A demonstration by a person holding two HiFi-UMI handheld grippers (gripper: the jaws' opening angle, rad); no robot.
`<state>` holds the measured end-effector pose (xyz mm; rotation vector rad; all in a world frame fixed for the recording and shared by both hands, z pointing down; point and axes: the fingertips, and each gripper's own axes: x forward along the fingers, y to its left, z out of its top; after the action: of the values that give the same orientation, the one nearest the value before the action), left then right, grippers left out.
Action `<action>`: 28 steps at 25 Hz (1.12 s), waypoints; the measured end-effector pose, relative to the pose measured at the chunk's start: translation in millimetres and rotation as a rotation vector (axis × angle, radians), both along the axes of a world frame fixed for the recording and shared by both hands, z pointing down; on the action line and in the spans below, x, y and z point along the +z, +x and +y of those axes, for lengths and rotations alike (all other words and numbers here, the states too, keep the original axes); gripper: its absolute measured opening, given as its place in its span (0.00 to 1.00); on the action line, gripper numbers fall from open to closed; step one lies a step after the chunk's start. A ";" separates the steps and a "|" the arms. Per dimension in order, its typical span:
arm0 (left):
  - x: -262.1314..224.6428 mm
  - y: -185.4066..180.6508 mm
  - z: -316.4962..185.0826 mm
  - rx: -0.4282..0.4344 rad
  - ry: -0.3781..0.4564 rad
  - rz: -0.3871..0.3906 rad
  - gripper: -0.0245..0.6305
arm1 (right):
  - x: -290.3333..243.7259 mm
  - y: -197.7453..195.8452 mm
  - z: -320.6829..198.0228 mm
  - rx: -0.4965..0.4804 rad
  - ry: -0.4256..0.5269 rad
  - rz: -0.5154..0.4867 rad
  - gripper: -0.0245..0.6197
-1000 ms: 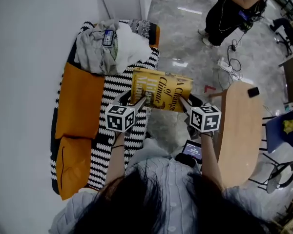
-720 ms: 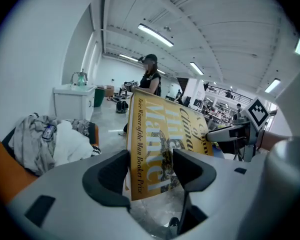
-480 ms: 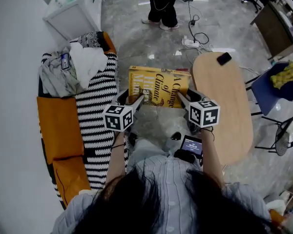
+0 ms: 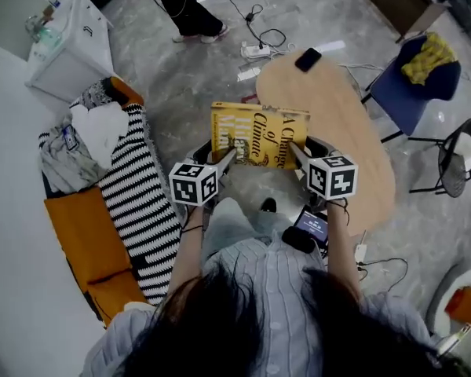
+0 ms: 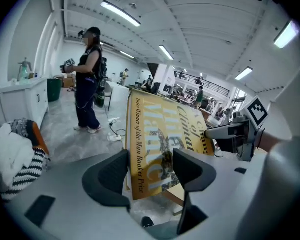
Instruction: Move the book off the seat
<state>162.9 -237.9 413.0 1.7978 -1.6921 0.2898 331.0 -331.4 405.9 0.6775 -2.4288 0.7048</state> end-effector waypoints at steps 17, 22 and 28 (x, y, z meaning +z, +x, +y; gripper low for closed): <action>51.7 128.4 -119.4 0.446 -0.141 0.007 0.48 | 56.7 152.4 -41.6 0.412 -0.130 0.020 0.30; 90.5 147.5 -146.2 0.558 -0.216 0.015 0.48 | 91.8 172.4 -52.2 0.475 -0.189 0.055 0.30; 148.4 157.4 -172.8 0.607 -0.313 0.036 0.48 | 152.5 182.5 -65.9 0.495 -0.284 0.121 0.30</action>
<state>320.3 -410.7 561.4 2.0094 -0.9692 0.7297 513.5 -397.3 558.3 1.1770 -2.0056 1.1375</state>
